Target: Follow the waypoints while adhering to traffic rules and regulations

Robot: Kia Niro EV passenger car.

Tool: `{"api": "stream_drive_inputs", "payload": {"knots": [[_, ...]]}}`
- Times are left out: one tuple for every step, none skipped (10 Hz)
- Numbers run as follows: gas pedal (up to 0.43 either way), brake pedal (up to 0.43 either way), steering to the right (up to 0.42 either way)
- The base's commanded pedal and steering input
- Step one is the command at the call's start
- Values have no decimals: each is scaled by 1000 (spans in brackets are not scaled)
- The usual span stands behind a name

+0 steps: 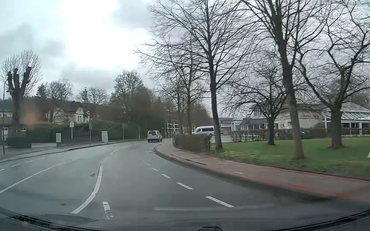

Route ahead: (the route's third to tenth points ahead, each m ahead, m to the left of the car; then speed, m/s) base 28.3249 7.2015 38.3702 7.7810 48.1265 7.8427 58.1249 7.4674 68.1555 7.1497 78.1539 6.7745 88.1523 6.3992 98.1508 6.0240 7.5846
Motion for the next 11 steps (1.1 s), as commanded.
{"api": "stream_drive_inputs", "payload": {"knots": [[409,0,-213],[409,0,-208],[409,0,-194],[429,0,-167],[429,0,-128],[429,0,-109],[429,0,-102],[429,0,-100],[429,0,-94],[409,0,-80],[370,0,-57]]}}
